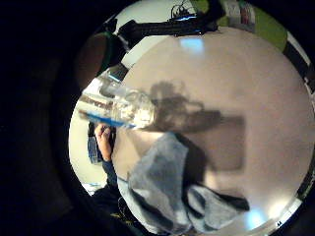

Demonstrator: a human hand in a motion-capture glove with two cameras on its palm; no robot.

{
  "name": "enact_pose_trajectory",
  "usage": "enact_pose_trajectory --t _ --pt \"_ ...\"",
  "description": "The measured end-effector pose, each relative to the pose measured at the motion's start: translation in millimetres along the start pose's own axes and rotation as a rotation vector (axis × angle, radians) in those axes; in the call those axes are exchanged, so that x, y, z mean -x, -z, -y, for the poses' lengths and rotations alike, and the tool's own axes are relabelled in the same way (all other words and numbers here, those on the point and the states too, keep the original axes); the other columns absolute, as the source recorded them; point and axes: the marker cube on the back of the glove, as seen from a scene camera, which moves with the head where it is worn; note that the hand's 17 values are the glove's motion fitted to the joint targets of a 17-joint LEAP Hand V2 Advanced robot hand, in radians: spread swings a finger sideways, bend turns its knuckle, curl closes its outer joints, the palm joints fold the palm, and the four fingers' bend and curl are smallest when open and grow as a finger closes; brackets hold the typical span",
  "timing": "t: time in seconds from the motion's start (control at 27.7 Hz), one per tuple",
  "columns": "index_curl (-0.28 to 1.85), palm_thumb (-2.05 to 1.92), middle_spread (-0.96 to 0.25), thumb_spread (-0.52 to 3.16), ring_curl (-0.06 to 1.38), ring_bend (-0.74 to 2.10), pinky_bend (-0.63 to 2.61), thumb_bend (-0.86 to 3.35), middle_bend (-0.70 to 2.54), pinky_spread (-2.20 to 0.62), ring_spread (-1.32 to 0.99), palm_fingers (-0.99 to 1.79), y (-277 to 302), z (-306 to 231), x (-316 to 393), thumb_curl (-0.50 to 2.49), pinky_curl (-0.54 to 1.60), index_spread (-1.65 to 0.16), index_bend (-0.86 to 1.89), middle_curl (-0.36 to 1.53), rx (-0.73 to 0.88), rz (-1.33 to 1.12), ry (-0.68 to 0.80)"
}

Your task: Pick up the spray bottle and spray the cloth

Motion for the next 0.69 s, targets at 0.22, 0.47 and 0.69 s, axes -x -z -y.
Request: enact_pose_trajectory --t 0.22,0.47,0.69 --pt "0.31 0.57 -0.09 1.04 0.35 0.29 0.44 -0.04 0.19 0.07 -0.14 0.57 23.4 4.6 17.3 0.41 0.35 -0.36 0.17 0.42 -0.025 -0.074 0.078" --pt "0.34 0.55 -0.08 1.11 0.35 0.3 0.29 -0.02 0.24 0.16 -0.12 0.73 66.5 -52.4 -34.8 0.4 0.31 -0.34 0.2 0.42 -0.107 -0.4 0.04" --pt "0.37 0.61 -0.07 1.16 0.34 0.31 0.19 0.0 0.23 0.19 -0.12 0.86 98.4 -146.9 -114.9 0.42 0.28 -0.31 0.22 0.41 -0.224 -0.63 -0.215"
